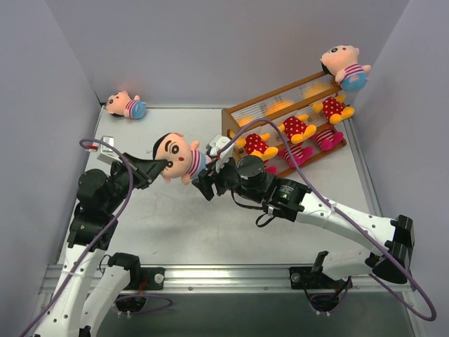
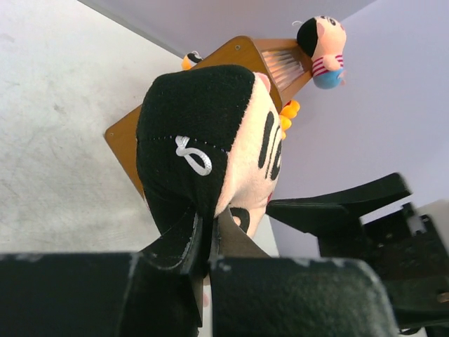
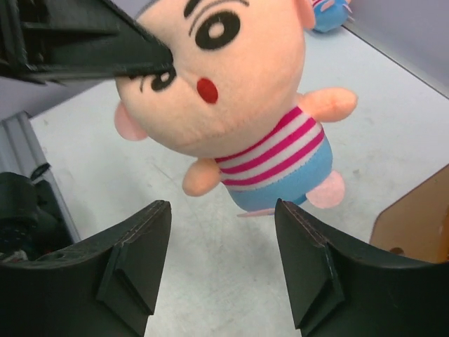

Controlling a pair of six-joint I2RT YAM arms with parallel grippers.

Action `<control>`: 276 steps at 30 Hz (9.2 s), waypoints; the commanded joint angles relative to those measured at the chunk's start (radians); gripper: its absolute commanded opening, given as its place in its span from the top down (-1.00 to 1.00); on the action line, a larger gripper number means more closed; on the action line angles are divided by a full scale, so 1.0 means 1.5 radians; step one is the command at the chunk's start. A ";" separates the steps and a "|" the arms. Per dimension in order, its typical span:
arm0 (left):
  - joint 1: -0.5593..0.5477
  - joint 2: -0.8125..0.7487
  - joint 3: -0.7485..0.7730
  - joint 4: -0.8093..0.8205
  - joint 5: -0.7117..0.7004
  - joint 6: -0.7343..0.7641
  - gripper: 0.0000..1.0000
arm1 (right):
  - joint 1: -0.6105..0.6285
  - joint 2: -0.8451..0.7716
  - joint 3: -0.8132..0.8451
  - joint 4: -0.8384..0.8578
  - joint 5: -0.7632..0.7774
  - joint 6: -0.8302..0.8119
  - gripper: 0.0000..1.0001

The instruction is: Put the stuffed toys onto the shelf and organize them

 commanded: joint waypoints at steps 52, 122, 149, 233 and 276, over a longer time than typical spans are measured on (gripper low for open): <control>-0.030 0.036 0.085 0.000 0.026 -0.091 0.95 | 0.017 0.073 0.061 0.109 -0.019 -0.262 0.08; -0.016 0.097 0.011 -0.153 -0.313 0.477 -0.88 | -0.506 0.378 0.789 -0.550 0.112 -0.357 1.00; -0.015 0.097 0.013 -0.157 -0.308 0.481 -0.88 | -0.512 0.400 0.763 -0.501 0.119 -0.329 0.45; 0.214 0.601 0.371 0.064 -0.229 0.268 -0.88 | -0.505 -0.341 -0.100 0.016 -0.203 -0.024 -0.99; 0.280 1.289 0.878 0.250 -0.070 0.094 0.09 | -0.433 -0.182 -0.068 0.033 -0.210 -0.049 -0.99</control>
